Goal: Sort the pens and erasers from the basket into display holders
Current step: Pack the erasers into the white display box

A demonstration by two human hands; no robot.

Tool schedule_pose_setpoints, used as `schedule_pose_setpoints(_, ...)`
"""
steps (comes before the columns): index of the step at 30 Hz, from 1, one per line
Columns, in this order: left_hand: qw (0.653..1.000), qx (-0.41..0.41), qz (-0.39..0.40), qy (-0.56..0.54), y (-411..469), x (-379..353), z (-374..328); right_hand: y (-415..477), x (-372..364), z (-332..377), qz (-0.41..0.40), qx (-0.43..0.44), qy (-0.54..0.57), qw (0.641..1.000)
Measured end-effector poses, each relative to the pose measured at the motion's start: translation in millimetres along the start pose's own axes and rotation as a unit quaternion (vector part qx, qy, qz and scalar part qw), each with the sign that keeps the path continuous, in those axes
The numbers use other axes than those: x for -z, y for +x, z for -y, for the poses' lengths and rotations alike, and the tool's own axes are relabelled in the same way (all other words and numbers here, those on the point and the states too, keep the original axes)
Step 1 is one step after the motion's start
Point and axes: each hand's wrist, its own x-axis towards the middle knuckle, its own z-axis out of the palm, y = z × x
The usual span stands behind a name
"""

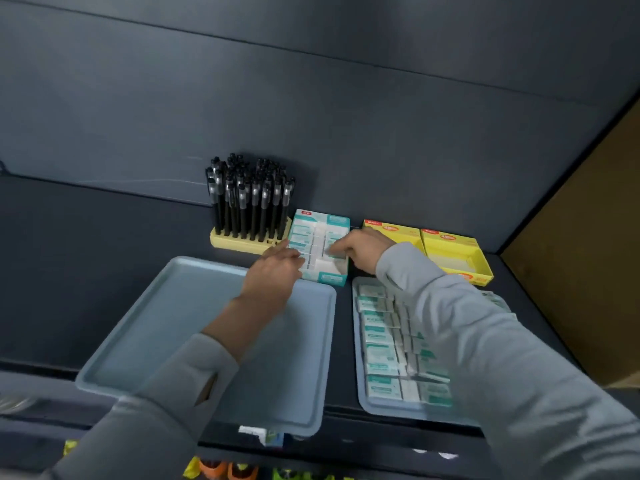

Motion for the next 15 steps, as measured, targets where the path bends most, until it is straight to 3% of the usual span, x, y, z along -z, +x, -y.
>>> schedule_pose_setpoints(4, 0.997, 0.014, -0.045, -0.054, -18.7, 7.2, -21.1, -55.1, 20.0, -18.2, -0.069, 0.024, 0.062, 0.995)
schedule_pose_setpoints(7, 0.983, -0.019, -0.110, -0.143, -45.2, 17.8, -64.2, -110.5, 23.3, -31.4, -0.051, 0.045, 0.158, 0.985)
schedule_pose_setpoints(10, 0.978, -0.077, -0.036, -0.191, -77.4, 24.2, -110.4, -156.2, 8.2, -45.2, -0.035, 0.043, 0.139, 0.989)
schedule_pose_setpoints(12, 0.980, -0.098, 0.031, -0.172, -93.6, 17.7, -131.8, -179.2, -2.7, -50.2, -0.027, 0.028, 0.106, 0.994)
schedule_pose_setpoints(15, 0.987, -0.096, 0.055, -0.113, -102.6, 7.3, -147.4, -192.8, -21.0, -52.0, -0.003, 0.027, 0.022, 0.999)
